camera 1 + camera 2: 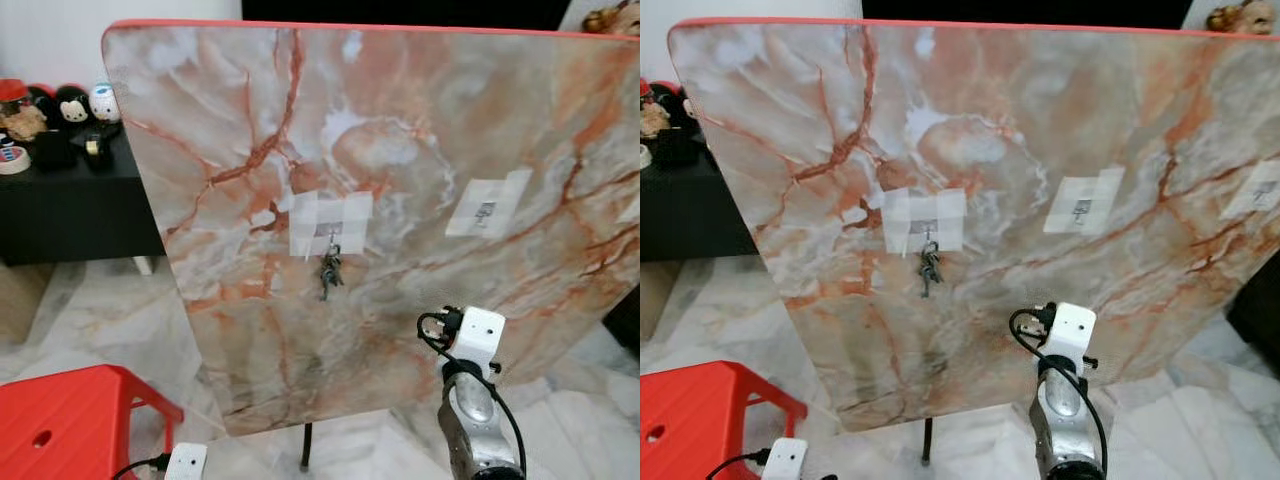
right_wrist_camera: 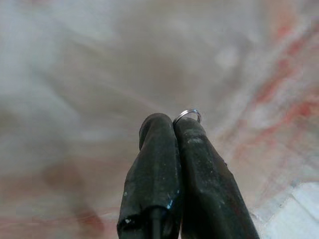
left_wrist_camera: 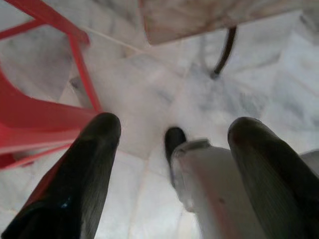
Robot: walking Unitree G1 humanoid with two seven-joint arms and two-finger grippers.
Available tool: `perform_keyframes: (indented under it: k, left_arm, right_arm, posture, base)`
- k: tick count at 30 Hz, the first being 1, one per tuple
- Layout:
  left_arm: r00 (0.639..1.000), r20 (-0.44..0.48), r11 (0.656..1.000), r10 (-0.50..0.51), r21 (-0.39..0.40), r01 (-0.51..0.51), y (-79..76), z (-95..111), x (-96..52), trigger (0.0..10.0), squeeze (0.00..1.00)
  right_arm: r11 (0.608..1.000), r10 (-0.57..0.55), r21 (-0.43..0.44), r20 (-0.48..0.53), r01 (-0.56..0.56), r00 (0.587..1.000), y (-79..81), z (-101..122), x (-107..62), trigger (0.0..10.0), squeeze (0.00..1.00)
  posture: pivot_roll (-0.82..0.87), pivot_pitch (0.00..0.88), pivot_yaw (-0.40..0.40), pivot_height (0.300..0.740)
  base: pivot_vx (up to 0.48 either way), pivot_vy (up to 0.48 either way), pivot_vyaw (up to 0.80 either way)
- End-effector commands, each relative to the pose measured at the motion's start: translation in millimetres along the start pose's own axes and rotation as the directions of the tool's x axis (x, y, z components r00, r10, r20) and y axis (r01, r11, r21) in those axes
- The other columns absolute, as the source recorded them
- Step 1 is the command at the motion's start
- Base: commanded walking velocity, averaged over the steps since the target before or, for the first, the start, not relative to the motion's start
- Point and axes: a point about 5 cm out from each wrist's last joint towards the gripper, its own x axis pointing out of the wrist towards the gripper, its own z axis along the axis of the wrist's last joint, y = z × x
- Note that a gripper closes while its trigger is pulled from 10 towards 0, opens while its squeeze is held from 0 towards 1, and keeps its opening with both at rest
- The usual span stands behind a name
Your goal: Hang keys on a hook
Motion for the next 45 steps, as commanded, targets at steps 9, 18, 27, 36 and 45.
perform_keyframes:
  k: [9,18,27,36,45]
  left_arm:
    - [1.0,-0.02,1.0,-0.001,-0.002,0.001,-0.3,-7.0,-2.2,10.0,0.0]
    - [1.0,-0.019,1.0,0.001,0.0,-0.001,0.0,-6.9,-2.1,10.0,0.0]
    - [1.0,-0.016,1.0,0.005,-0.003,-0.005,0.5,-6.0,-1.9,10.0,0.0]
    - [1.0,-0.012,1.0,0.007,0.0,-0.007,1.3,-4.5,-1.6,10.0,0.0]
    - [1.0,-0.028,1.0,0.014,0.0,-0.014,3.9,-7.4,-2.5,10.0,0.0]
  right_arm:
    - [0.979,0.065,-0.201,0.201,-0.024,0.977,7.9,30.6,-4.4,10.0,0.0]
    - [0.904,0.088,-0.423,0.318,0.058,0.944,8.4,60.3,5.6,10.0,0.0]
    - [0.862,0.095,-0.497,0.351,0.1,0.931,10.0,77.7,15.7,10.0,0.0]
    - [0.852,0.098,-0.512,0.364,0.111,0.926,10.6,89.9,23.9,10.0,0.0]
    - [0.819,0.143,-0.564,0.378,0.106,0.915,14.0,97.7,26.1,10.0,0.0]
  posture:
    - [0.01,0.035,-0.08,0.74]
    - [0.01,0.031,-0.082,0.74]
    - [0.01,0.029,-0.082,0.74]
    - [0.01,0.017,-0.079,0.74]
    - [0.01,0.013,-0.078,0.74]
  base:
    - [0.0,0.0,0.0]
    - [0.0,0.0,0.0]
    - [0.0,0.0,0.0]
    - [0.0,0.0,0.0]
    - [0.0,0.0,0.0]
